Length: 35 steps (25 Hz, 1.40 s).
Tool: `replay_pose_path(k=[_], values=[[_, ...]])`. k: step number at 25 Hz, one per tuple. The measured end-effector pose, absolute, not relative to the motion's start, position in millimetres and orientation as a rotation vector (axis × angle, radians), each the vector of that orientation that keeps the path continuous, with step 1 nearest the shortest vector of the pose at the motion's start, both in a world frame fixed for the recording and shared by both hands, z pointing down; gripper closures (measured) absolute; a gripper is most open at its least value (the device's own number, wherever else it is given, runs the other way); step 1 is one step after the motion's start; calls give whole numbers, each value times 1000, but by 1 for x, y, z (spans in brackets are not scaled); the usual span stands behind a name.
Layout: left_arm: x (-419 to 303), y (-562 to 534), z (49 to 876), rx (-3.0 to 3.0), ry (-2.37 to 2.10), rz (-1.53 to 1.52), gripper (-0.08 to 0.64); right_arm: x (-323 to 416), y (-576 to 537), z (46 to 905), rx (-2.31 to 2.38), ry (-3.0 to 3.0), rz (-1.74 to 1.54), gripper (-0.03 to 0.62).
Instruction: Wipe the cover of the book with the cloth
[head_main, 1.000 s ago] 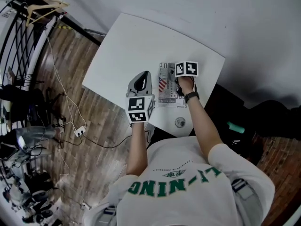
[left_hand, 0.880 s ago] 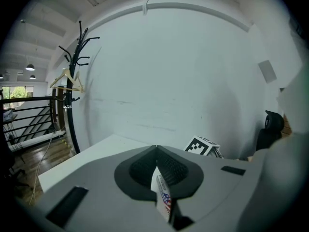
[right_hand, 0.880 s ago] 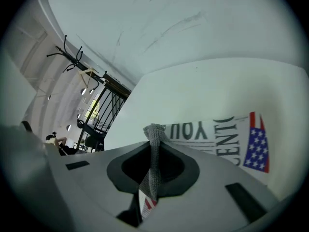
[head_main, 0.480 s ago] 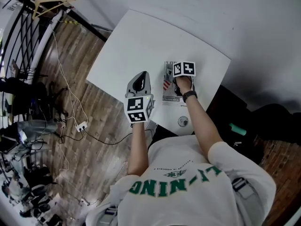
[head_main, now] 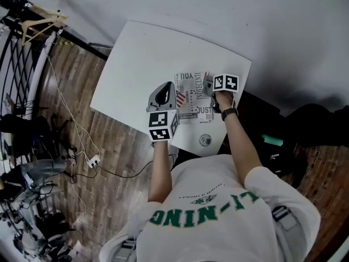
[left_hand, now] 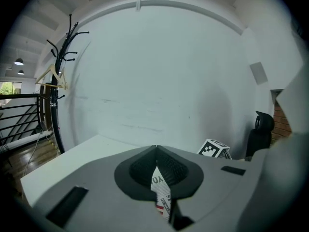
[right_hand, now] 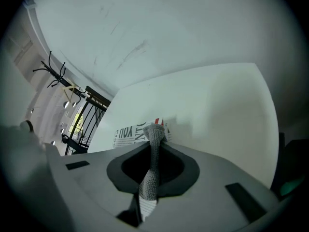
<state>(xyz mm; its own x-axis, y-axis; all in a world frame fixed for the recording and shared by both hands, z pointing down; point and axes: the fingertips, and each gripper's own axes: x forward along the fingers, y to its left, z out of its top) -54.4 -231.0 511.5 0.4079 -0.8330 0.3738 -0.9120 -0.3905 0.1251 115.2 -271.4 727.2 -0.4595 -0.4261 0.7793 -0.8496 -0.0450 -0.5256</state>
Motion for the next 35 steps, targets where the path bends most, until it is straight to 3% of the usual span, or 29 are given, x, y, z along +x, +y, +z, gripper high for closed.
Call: replay_pose_path(k=[6,14,18,24,35], values=[[-69,-225,511,2329,-1554,360,549,103,-271,725,1335,-1854,1464,554],[-134,-202,513,2203,-1701,359,548,-36,-262,710,1052,-2032,1464,554],[-163,-187,516,2132,-1761,359,549,-67,-252,719,1001,-2027,1424,554],[-162,-190,517,2134,-1749,344,549,-35,-247,726,1105,-1989,1393,551],[-71,-222,518,2318,-1529,338,548,96,-240,724,1355,-1886,1464,551]])
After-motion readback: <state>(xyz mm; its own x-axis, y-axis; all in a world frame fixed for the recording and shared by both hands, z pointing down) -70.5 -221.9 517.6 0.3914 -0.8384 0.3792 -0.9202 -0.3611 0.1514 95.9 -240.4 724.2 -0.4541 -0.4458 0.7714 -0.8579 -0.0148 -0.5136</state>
